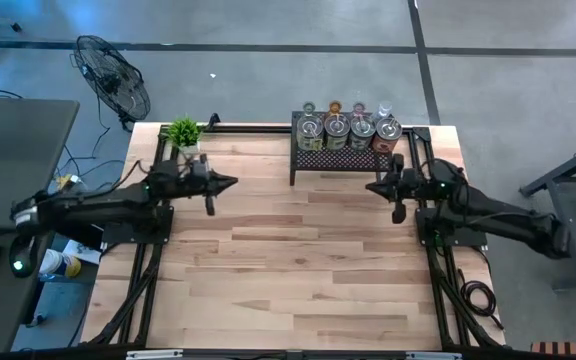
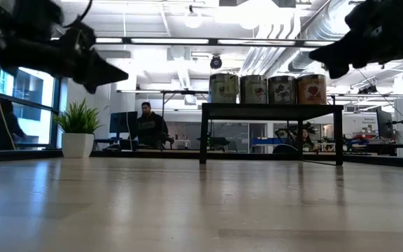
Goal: Pick & Place candle stick holders
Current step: Return to Home Position
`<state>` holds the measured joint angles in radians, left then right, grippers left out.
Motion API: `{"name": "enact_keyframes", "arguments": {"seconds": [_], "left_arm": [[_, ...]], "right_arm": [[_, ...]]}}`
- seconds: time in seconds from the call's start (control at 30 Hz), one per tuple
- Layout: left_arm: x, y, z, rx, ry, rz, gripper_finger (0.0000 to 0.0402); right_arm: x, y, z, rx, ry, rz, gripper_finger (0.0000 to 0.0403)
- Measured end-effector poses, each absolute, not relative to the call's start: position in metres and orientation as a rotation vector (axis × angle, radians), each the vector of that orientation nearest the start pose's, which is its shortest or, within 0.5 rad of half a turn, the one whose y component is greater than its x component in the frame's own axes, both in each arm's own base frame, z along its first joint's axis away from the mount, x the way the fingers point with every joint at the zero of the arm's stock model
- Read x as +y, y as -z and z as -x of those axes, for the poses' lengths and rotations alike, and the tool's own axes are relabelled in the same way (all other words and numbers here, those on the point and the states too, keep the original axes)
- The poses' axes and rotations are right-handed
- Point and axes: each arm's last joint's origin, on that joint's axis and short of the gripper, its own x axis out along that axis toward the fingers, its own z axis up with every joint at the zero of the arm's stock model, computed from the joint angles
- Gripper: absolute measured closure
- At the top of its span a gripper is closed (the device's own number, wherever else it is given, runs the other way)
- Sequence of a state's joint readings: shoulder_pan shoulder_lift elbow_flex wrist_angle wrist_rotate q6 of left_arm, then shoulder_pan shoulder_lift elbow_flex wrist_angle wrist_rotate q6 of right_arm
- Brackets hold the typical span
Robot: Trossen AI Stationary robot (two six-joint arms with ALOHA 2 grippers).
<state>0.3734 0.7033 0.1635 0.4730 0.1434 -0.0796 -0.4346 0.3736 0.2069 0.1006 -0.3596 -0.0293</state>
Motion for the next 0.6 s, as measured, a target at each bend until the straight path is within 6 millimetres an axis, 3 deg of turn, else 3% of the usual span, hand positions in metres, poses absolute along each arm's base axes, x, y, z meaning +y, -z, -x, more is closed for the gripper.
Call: {"name": "enact_keyframes", "arguments": {"seconds": [0.27, 0.6], "left_arm": [[0.060, -0.173, -0.109, -0.052, -0.270, 0.147, 0.0401], [0.060, -0.169, -0.086, -0.016, -0.363, 0.144, 0.0401]], "right_arm": [[-0.041, -0.197, -0.104, 0.001, 0.102, -0.025, 0.0403], [-0.043, -0.176, -0.097, -0.092, 0.290, -0.043, 0.0403]]}}
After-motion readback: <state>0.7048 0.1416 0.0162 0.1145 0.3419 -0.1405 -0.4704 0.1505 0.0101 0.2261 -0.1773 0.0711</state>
